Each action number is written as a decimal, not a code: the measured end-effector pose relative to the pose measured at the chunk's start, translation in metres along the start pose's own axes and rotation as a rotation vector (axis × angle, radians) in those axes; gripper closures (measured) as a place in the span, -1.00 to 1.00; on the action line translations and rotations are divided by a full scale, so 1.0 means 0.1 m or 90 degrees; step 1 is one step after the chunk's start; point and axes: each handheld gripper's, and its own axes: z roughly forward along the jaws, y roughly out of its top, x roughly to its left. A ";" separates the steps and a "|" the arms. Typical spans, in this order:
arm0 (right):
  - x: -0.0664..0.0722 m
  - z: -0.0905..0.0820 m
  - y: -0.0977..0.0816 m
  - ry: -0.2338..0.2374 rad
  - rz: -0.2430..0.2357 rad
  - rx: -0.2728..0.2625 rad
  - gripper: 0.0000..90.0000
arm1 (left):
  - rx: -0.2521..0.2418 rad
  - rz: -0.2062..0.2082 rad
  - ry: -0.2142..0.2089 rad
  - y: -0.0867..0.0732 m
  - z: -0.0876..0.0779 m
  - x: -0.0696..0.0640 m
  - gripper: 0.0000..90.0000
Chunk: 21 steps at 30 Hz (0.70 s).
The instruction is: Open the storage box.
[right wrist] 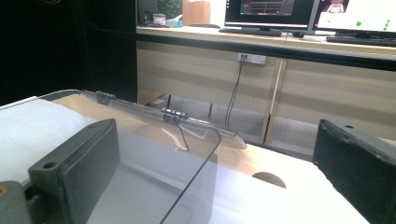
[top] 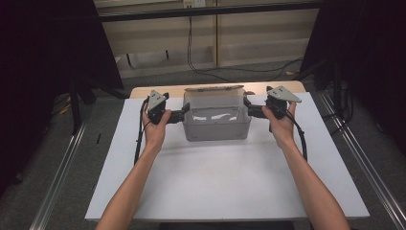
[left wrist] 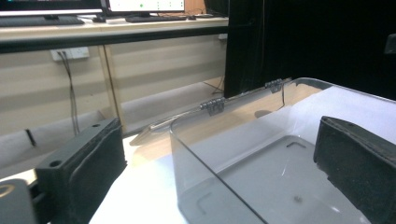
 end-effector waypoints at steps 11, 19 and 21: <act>0.09 -0.30 -0.02 -0.020 -0.004 -0.013 -1.00 | -0.040 -0.022 0.009 -0.07 -0.36 -0.07 -0.96; 0.16 -0.55 -0.11 -0.029 -0.009 -0.024 -1.00 | -0.044 -0.027 0.014 -0.18 -0.62 -0.11 -0.96; 0.17 -0.59 -0.13 -0.030 -0.010 -0.024 -1.00 | -0.045 -0.026 0.017 -0.20 -0.69 -0.13 -0.96</act>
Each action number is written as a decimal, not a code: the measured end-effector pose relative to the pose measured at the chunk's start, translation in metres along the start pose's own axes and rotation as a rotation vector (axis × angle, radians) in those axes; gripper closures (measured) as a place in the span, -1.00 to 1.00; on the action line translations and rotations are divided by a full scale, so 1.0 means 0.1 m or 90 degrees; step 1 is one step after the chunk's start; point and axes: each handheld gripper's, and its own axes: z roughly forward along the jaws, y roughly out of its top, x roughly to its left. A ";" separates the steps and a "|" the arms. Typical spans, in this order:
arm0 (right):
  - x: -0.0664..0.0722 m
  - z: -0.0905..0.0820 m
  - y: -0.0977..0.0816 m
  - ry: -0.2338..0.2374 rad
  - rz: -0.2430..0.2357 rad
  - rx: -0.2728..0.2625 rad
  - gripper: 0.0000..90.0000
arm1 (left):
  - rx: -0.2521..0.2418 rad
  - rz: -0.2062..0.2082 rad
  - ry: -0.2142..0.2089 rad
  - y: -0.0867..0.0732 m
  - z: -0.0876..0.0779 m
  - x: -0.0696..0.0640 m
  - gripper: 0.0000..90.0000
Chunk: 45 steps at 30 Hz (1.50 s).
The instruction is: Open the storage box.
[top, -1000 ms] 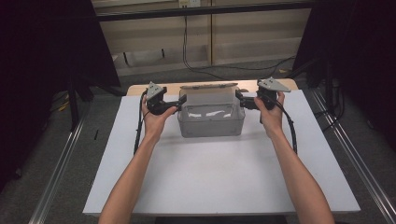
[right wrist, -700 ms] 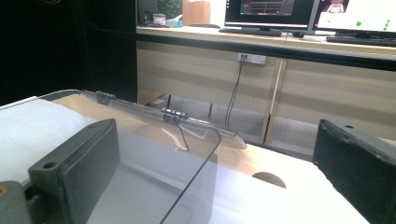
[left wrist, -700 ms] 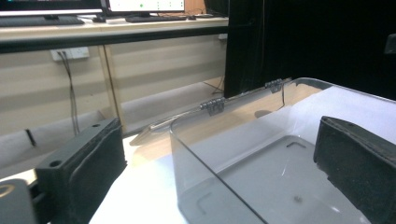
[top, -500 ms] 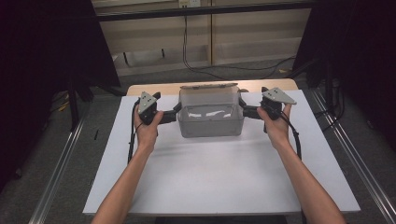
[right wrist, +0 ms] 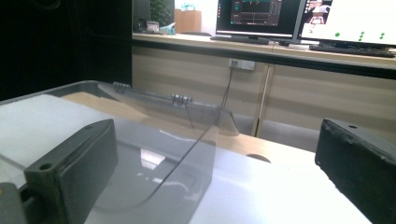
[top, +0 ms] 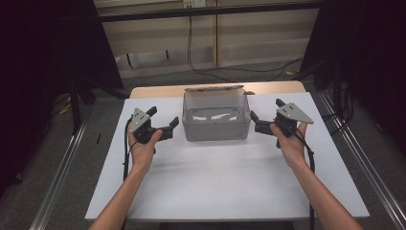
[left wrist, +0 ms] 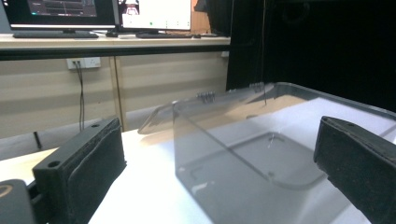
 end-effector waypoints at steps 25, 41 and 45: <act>0.04 -0.73 -0.17 -0.028 -0.017 -0.012 -1.00 | -0.008 -0.009 0.047 -0.17 -0.74 -0.12 -0.93; -0.06 -1.30 -0.34 -0.077 -0.004 -0.002 -1.00 | 0.008 -0.020 0.061 -0.28 -1.20 -0.21 -0.93; -0.03 -1.39 -0.38 -0.082 0.003 0.002 -1.00 | 0.000 -0.018 0.055 -0.31 -1.29 -0.27 -0.93</act>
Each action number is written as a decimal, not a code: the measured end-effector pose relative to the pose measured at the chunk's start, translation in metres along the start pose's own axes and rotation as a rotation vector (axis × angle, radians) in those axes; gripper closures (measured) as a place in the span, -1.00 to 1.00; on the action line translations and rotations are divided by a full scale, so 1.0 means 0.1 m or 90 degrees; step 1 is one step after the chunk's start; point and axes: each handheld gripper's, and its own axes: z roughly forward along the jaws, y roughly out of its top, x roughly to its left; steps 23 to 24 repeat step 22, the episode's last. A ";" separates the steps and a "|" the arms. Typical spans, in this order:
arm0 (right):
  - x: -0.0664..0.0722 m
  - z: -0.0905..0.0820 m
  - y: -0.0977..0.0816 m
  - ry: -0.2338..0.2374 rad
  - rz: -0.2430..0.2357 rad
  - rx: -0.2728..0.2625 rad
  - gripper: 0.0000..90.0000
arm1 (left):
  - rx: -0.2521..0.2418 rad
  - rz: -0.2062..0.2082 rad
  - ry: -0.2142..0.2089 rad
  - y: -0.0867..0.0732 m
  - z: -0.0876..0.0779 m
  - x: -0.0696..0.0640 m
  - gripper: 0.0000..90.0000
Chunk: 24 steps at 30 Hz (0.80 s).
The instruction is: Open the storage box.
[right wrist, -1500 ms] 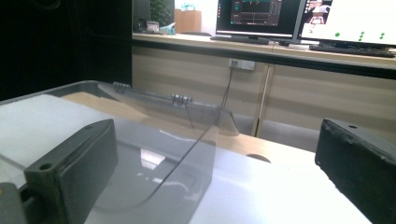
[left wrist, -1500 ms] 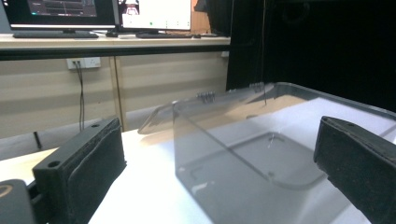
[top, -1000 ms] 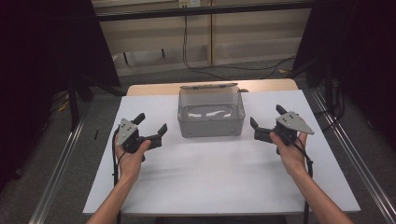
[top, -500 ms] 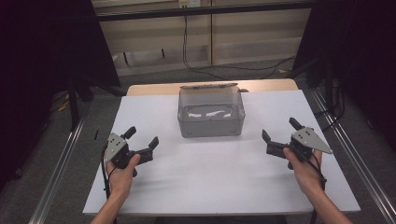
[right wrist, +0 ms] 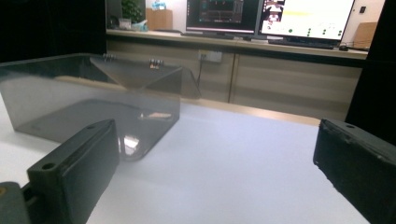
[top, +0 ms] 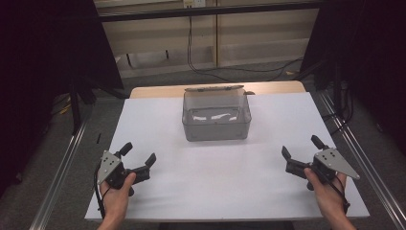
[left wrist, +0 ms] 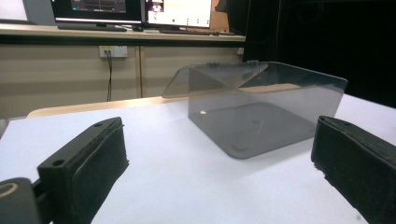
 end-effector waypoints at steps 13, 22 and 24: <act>-0.02 -0.25 -0.19 -0.011 0.018 0.025 -1.00 | 0.020 -0.034 0.041 -0.22 -0.20 -0.01 -0.93; -0.06 -0.18 -0.21 -0.016 0.025 0.019 -1.00 | 0.022 -0.038 0.048 -0.22 -0.22 0.03 -0.93; -0.06 -0.18 -0.21 -0.016 0.025 0.019 -1.00 | 0.022 -0.038 0.048 -0.22 -0.22 0.03 -0.93</act>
